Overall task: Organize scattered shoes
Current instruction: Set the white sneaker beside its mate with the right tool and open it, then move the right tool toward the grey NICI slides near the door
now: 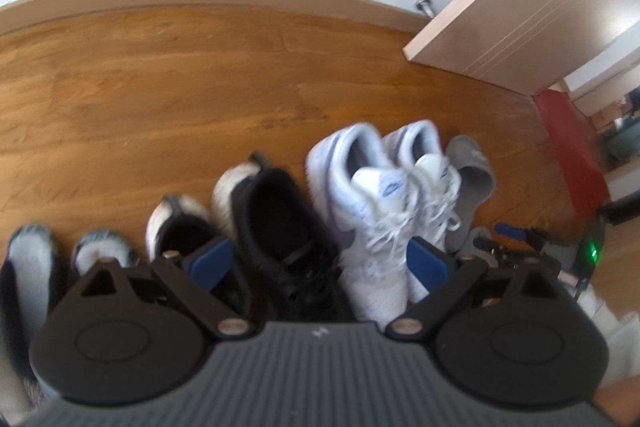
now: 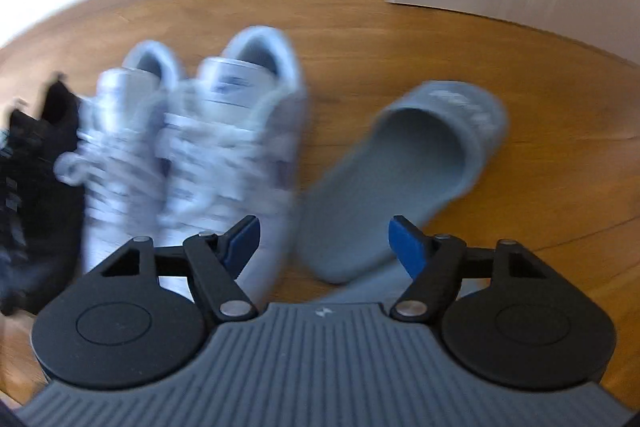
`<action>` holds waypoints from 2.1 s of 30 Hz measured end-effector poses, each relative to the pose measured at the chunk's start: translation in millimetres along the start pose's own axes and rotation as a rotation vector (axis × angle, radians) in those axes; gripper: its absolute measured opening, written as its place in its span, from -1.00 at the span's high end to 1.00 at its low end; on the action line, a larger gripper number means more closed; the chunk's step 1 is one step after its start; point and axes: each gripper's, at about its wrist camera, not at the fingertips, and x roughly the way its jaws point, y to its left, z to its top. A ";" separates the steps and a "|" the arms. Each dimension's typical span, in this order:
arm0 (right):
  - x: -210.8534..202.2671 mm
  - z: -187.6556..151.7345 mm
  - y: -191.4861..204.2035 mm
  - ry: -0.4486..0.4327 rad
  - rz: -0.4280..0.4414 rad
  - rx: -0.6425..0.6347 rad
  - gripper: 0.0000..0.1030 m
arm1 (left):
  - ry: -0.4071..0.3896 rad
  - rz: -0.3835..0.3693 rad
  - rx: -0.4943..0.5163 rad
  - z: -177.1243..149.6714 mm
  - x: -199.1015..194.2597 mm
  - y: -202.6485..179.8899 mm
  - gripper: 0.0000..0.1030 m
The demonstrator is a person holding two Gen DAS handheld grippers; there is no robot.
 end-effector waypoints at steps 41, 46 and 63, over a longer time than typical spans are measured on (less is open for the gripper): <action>5.0 5.8 -24.8 -0.041 -0.358 -0.186 -0.34 | -0.116 0.008 -0.005 -80.4 -6.2 -47.3 -0.84; 8.1 9.6 -21.6 -0.046 -0.363 -0.205 -0.35 | -0.112 0.029 0.007 -67.5 -0.3 -53.5 -0.84; 3.1 1.4 -31.8 -0.079 -0.403 -0.147 -0.46 | -0.021 0.047 0.057 -53.0 23.8 -82.8 -0.84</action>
